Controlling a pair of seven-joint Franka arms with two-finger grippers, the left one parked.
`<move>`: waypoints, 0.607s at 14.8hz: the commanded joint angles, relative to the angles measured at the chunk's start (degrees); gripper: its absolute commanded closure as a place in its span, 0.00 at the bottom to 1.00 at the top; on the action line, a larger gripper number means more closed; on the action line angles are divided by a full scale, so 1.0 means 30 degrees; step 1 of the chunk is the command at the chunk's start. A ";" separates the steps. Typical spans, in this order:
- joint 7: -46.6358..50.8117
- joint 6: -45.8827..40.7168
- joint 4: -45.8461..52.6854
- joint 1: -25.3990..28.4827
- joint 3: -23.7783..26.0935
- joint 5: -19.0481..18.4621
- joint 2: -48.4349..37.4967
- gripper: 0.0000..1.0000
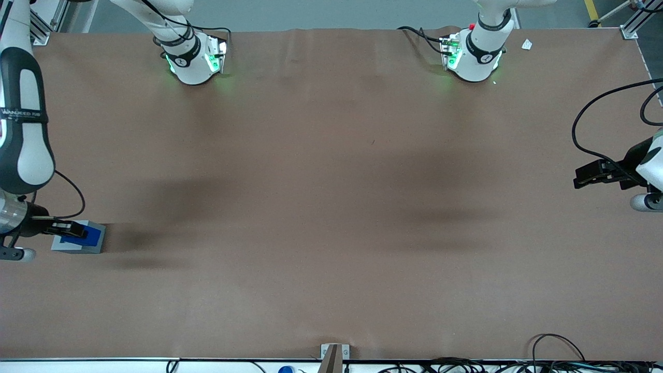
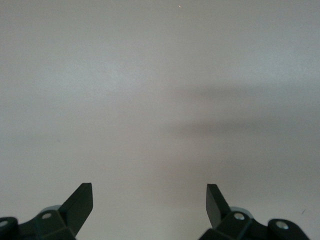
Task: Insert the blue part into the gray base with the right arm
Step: 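Lift the blue block and carry it over the gray base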
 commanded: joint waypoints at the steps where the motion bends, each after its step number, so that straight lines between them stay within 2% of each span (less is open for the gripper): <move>1: -0.1060 -0.0003 0.0121 -0.0818 0.0301 -0.0123 0.0068 0.76; 9: -0.3257 0.0993 0.0121 -0.2078 0.0301 -0.0211 0.1005 0.76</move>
